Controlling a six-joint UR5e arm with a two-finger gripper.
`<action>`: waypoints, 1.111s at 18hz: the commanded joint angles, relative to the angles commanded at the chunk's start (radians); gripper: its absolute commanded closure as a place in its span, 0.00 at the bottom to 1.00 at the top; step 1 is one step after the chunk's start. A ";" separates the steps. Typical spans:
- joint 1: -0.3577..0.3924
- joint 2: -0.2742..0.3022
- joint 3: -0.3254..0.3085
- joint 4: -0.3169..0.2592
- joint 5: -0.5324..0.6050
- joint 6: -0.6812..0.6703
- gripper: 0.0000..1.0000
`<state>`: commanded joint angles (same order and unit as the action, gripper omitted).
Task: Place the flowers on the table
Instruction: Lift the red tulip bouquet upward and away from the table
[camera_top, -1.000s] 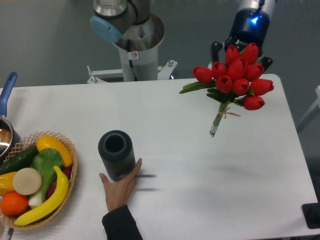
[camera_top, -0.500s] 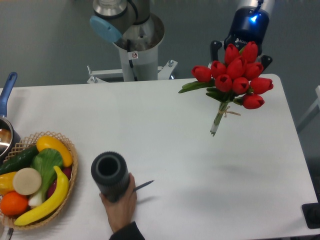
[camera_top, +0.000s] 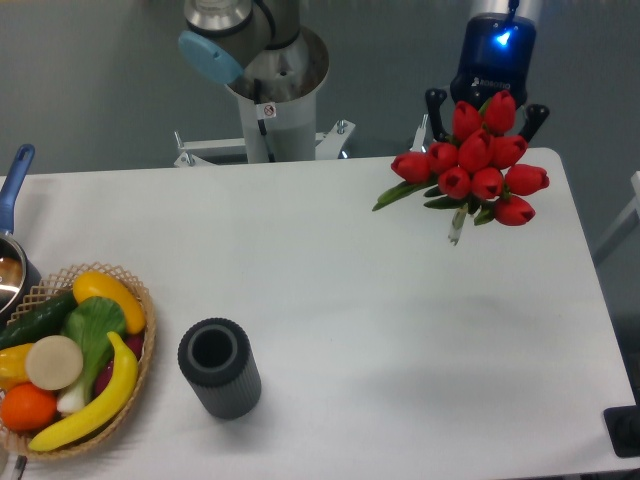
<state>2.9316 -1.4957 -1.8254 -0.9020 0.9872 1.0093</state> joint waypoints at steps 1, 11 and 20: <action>-0.018 0.002 0.005 0.000 0.054 0.002 0.57; -0.232 -0.095 0.008 -0.006 0.554 0.100 0.57; -0.390 -0.297 0.028 -0.009 0.893 0.097 0.57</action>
<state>2.5419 -1.7931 -1.7978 -0.9112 1.8805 1.1060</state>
